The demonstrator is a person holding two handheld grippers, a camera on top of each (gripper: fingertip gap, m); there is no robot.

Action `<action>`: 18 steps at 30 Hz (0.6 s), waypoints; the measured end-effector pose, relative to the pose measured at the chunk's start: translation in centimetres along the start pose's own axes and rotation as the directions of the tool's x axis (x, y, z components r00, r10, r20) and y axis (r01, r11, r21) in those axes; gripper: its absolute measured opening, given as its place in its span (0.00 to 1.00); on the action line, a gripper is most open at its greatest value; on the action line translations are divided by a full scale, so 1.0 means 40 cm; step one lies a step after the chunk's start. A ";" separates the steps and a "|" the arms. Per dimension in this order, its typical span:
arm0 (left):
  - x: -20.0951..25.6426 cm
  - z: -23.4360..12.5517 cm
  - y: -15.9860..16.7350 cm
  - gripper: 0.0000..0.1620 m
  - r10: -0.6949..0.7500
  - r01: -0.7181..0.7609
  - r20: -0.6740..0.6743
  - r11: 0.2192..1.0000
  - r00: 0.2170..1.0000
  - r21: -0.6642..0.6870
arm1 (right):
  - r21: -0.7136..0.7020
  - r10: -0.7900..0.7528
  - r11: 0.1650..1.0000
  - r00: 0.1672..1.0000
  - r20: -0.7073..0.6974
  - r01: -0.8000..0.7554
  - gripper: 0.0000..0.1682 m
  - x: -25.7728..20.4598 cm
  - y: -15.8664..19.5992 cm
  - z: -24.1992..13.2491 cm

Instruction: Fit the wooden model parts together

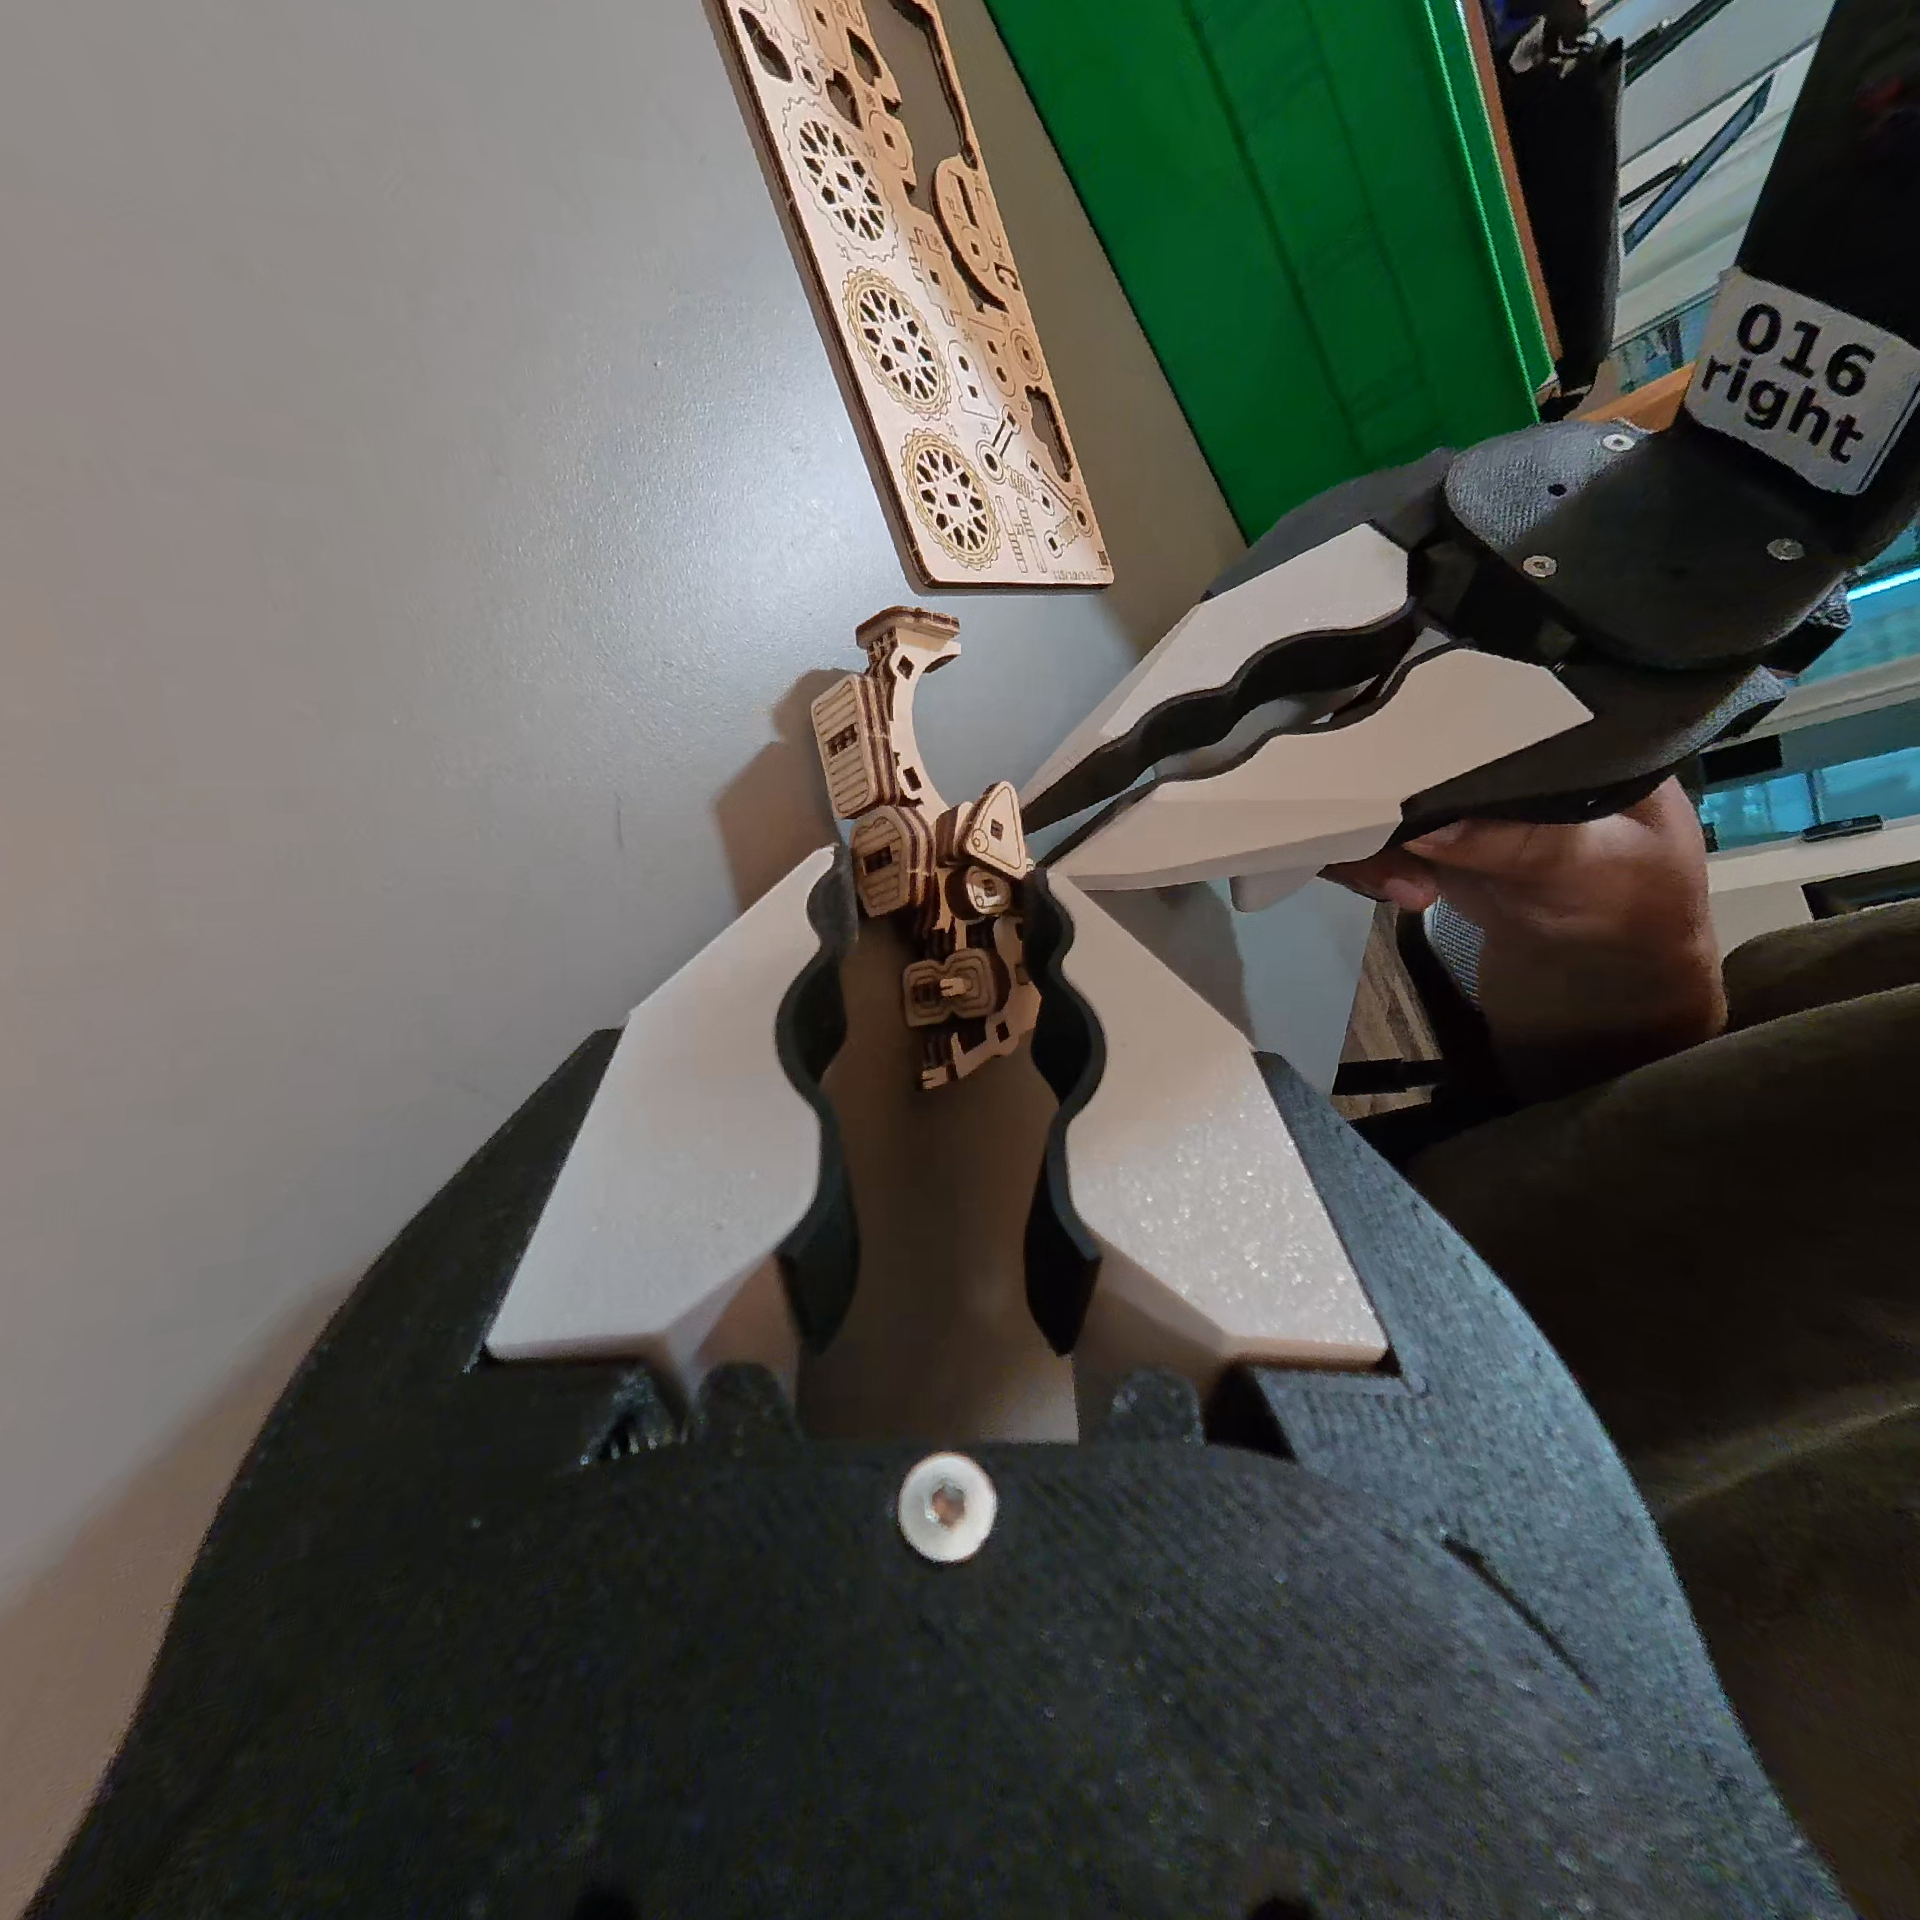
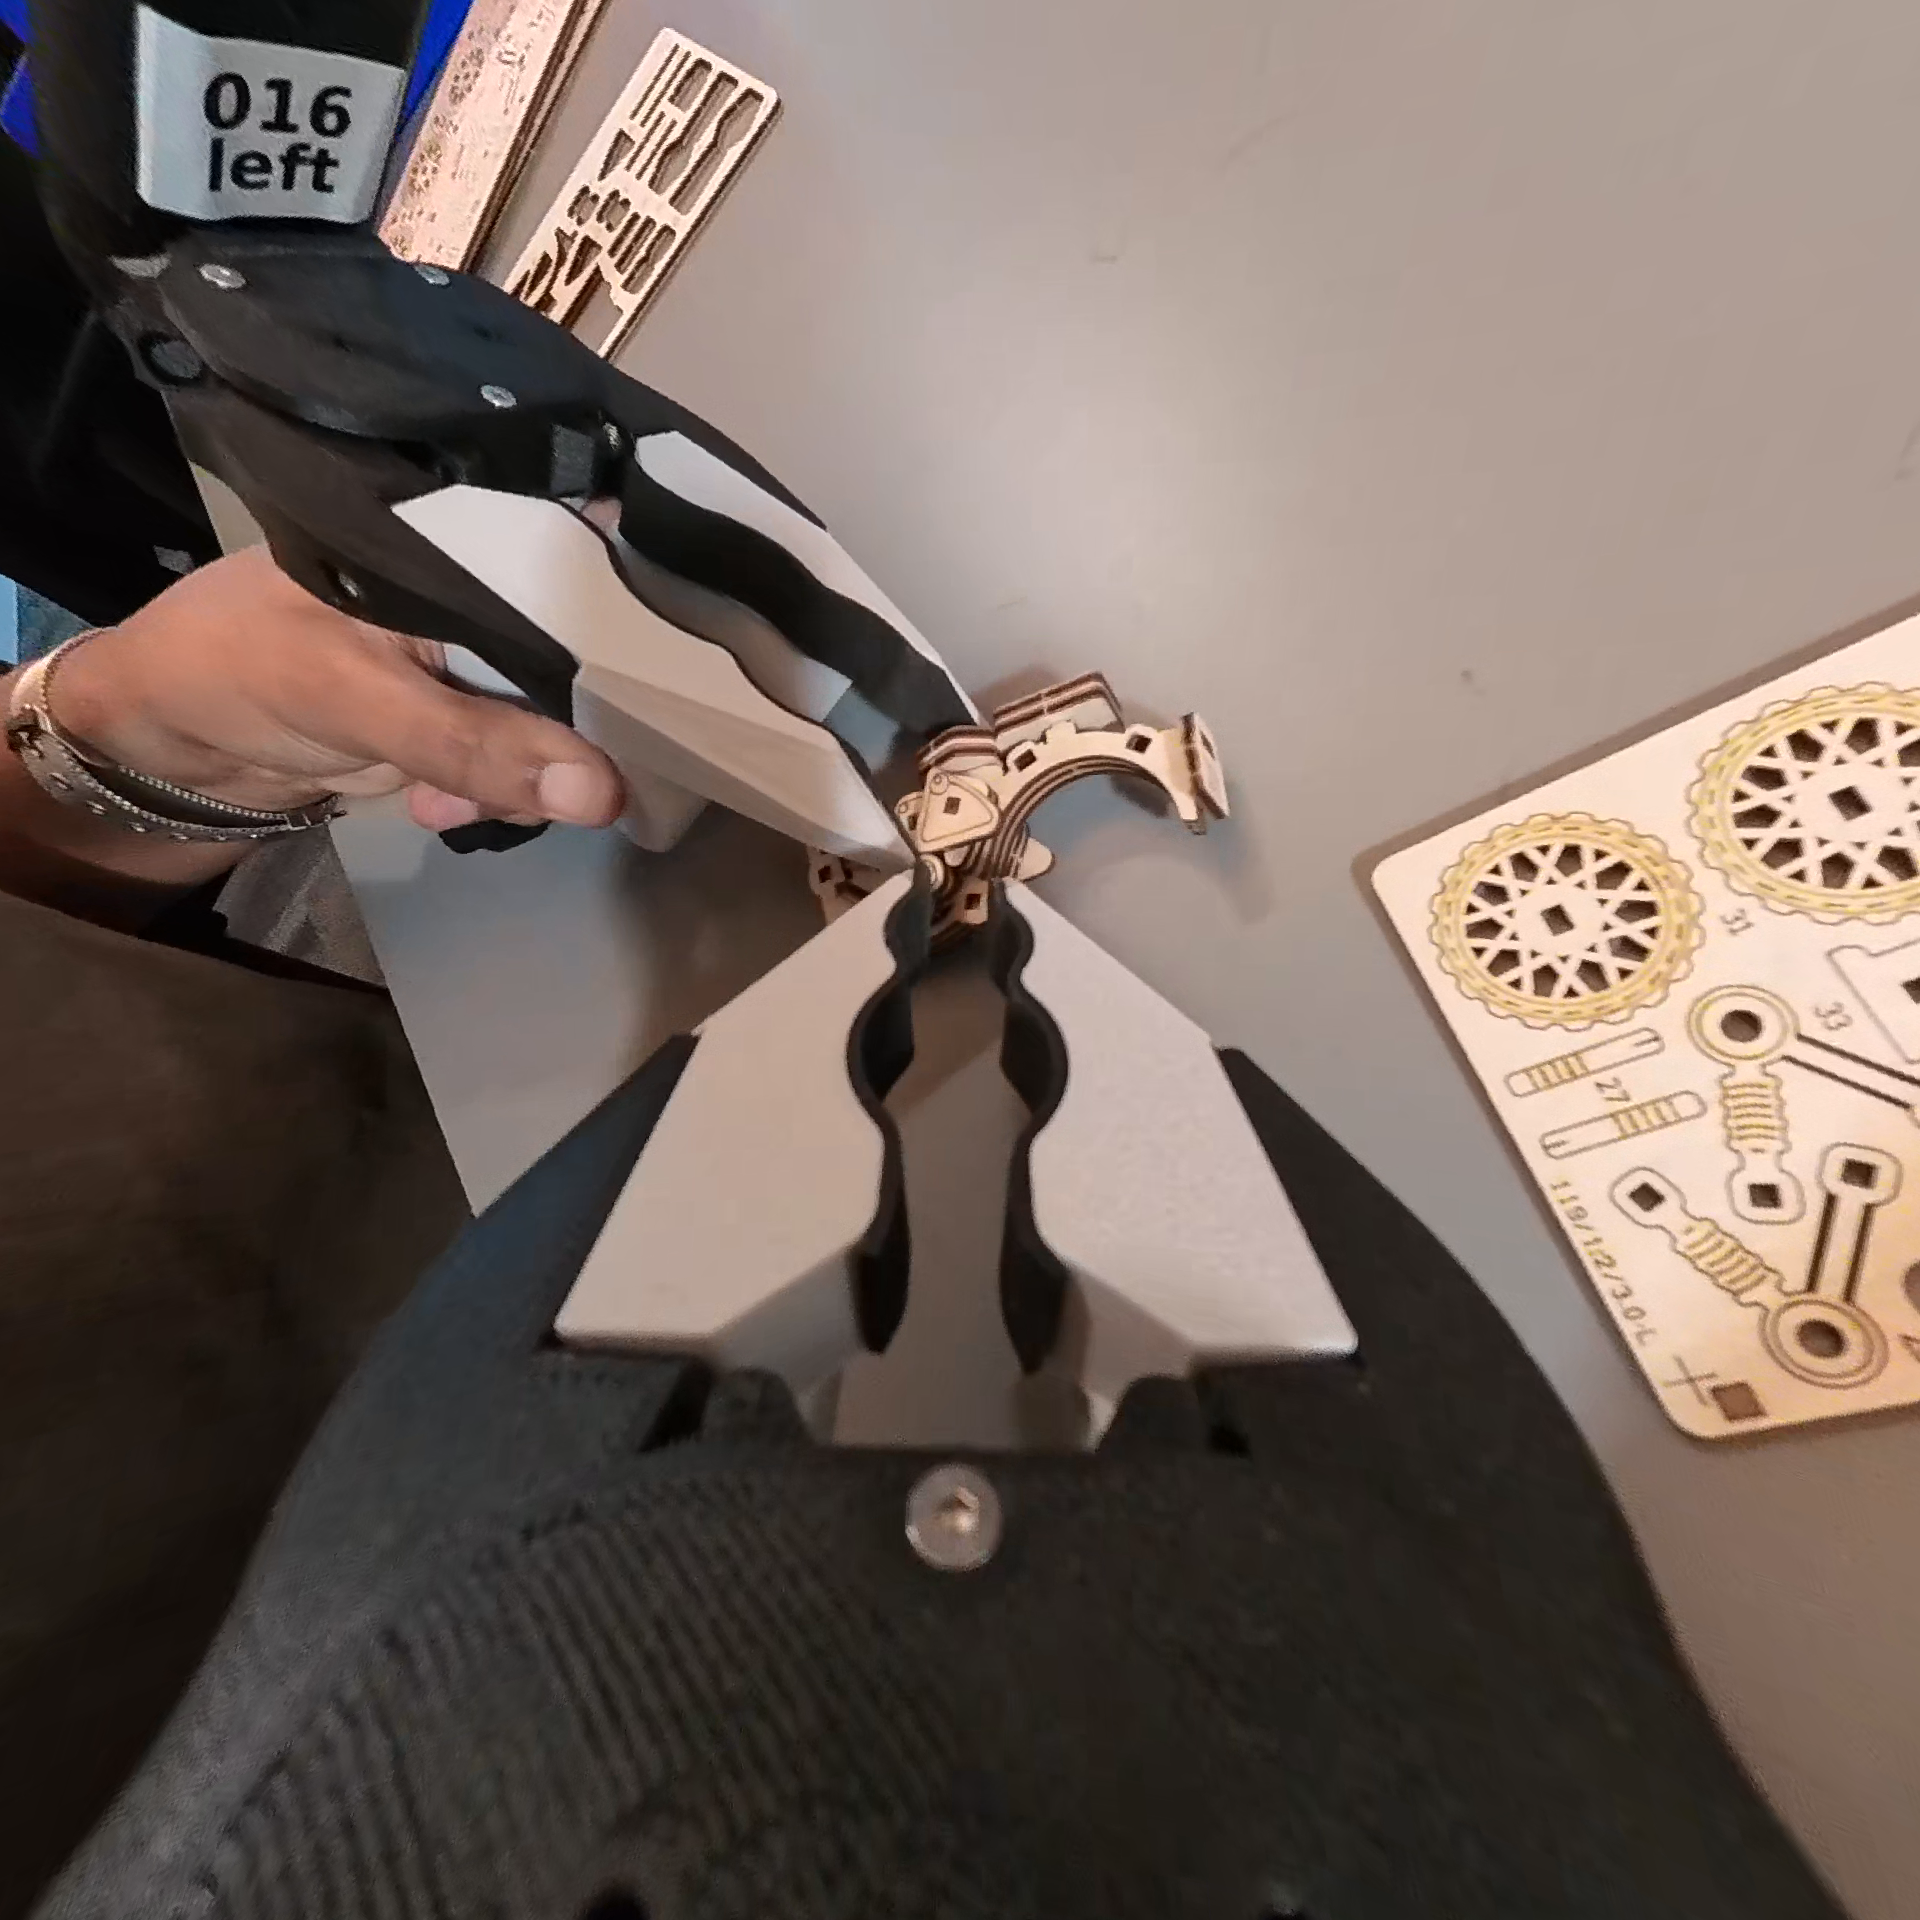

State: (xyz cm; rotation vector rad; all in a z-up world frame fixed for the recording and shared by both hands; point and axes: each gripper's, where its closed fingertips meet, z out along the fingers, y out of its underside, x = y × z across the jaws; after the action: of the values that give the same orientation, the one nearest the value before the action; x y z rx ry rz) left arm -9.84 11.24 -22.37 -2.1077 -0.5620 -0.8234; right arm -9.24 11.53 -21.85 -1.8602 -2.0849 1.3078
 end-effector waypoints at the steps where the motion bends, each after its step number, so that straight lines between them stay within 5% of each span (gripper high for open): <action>1: 0.000 0.000 0.000 0.21 0.002 -0.002 0.001 1.000 1.000 0.000 | -0.001 0.002 1.000 1.000 0.000 -0.002 0.06 0.000 0.000 0.000; 12: -0.001 0.000 -0.002 0.20 -0.004 0.004 0.006 1.000 1.000 0.008 | 0.088 0.075 0.993 0.994 0.077 -0.082 0.00 0.018 -0.004 -0.023; 18: 0.000 0.001 -0.003 0.20 -0.009 0.009 0.004 1.000 1.000 0.002 | 0.065 0.092 0.993 0.992 0.085 -0.097 0.15 0.012 0.006 -0.004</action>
State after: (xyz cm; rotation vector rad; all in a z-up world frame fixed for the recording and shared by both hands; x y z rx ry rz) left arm -9.91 11.34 -22.33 -2.1071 -0.5738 -0.8236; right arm -9.07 12.00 -22.11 -1.9301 -1.9832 1.4811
